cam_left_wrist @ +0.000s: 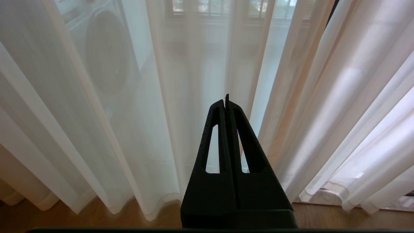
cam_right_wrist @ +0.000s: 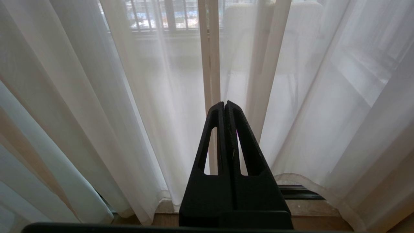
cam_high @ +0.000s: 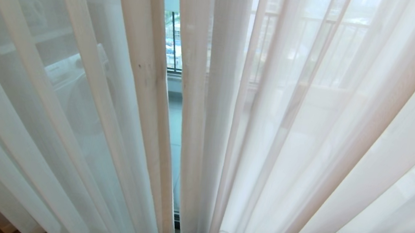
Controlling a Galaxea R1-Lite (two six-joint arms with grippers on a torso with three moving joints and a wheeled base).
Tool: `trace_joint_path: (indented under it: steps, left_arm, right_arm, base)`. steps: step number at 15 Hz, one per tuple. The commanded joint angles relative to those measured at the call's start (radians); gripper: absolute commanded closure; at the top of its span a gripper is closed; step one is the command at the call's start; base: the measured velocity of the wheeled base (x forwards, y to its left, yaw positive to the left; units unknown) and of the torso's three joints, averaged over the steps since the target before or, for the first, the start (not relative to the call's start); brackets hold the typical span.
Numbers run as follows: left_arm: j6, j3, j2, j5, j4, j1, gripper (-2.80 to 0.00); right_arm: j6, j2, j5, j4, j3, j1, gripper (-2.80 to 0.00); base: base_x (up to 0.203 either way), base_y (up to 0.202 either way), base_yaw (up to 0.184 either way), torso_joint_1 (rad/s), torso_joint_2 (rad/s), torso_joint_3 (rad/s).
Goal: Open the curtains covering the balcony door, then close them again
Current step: Pull the inner curtains open on both sides
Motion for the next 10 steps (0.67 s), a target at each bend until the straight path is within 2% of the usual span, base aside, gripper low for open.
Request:
trace_joint_path:
  steps: [1, 10]
  left_arm:
    - [0.0, 0.0, 0.0, 0.0, -0.001, 0.0, 0.0]
    - [-0.002, 0.0, 0.0, 0.0, 0.0, 0.0, 0.0]
  right_arm:
    - [0.0, 0.001, 0.0, -0.001, 0.0, 0.0, 0.0]
    - [0.0, 0.001, 0.0, -0.001, 0.0, 0.0, 0.0]
  base:
    - [0.0, 0.0, 0.0, 0.0, 0.0, 0.0]
    - [0.0, 0.0, 0.0, 0.0, 0.0, 0.0]
